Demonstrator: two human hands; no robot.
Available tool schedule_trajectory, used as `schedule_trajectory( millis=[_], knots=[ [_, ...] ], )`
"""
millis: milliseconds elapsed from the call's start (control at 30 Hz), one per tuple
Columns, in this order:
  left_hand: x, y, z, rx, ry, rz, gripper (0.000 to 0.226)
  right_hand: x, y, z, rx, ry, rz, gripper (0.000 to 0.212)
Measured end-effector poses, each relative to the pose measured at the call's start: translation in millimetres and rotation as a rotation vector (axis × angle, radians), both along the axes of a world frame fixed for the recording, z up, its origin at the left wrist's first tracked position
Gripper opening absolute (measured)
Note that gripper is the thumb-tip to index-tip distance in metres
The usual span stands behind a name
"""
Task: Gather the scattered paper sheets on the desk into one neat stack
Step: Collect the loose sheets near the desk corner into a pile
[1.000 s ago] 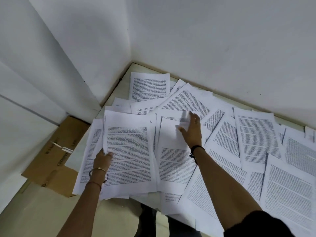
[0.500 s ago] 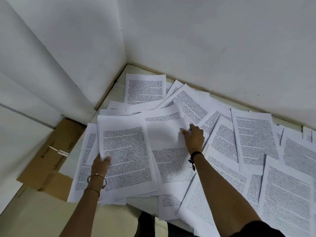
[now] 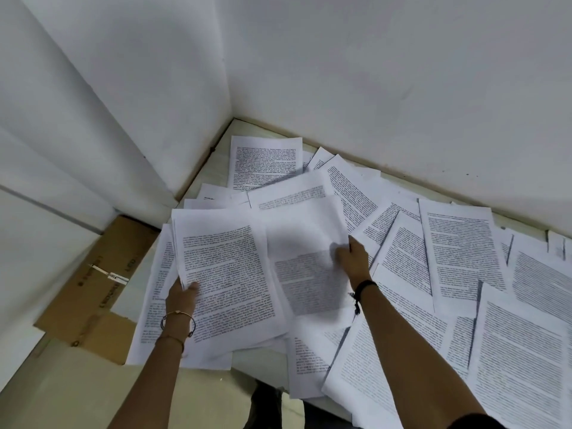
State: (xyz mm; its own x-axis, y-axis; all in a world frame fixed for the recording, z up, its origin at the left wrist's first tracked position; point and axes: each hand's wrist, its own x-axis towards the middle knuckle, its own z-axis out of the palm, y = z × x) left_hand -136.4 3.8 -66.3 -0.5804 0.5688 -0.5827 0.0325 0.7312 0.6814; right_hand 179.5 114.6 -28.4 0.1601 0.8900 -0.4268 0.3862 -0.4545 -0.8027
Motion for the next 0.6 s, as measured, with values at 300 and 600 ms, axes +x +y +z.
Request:
schedule_trajectory(
  millis=[300,600],
  knots=[
    [-26,-4,8,-0.007,-0.204,-0.023,0.043,-20,74,33,0.521,-0.667,0.268,0.033],
    [-3,-6,17,0.031,-0.500,0.021,0.038,-112,25,0,0.967,-0.667,1.010,0.019]
  ],
)
